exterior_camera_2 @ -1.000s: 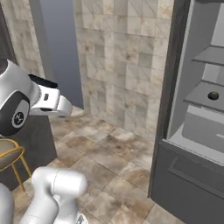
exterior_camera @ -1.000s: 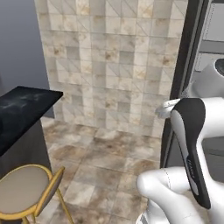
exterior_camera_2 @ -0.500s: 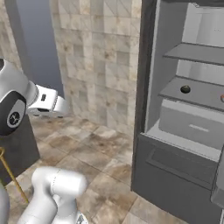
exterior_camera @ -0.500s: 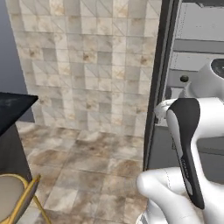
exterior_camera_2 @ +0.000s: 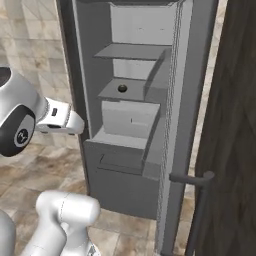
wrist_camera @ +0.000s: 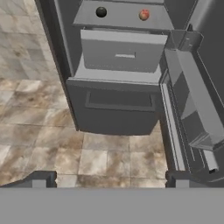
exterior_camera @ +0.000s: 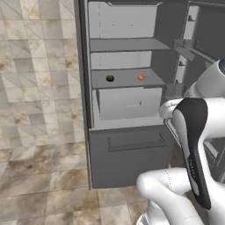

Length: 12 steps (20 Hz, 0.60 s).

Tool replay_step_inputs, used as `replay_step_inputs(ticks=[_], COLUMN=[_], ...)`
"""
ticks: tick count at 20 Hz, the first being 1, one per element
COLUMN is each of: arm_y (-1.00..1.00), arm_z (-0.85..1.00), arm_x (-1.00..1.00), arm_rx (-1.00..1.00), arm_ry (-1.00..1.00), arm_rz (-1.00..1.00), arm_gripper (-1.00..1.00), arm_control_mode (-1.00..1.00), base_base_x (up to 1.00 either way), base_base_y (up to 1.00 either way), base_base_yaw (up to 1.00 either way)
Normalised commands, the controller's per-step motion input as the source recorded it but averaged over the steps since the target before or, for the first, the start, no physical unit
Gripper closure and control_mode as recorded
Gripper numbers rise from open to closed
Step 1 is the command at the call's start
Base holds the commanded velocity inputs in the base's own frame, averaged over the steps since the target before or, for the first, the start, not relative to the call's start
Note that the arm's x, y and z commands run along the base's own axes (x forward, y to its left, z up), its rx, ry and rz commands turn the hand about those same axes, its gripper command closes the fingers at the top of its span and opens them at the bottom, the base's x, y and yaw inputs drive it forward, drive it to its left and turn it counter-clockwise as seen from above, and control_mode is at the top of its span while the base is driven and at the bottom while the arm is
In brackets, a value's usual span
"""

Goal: Open the fridge, remove the peach, squash, and shrimp, and place them on any counter.

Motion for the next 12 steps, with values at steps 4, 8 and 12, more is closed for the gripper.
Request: replay_step_inputs(ticks=[4, 8, 12], arm_y=[0.00, 0.00, 0.00], arm_z=[0.00, 0.00, 0.00], arm_x=[0.00, 0.00, 0.00], arm_rx=[0.00, 0.00, 0.00], arm_ry=[0.00, 0.00, 0.00], arm_rz=[0.00, 0.00, 0.00], arm_gripper=[-1.00, -1.00, -1.00], arm_control_mode=[1.00, 1.00, 1.00], base_base_x=[0.04, 0.19, 0.92], base_base_y=[0.00, 0.00, 0.14], base_base_yaw=[-0.12, 0.00, 0.00])
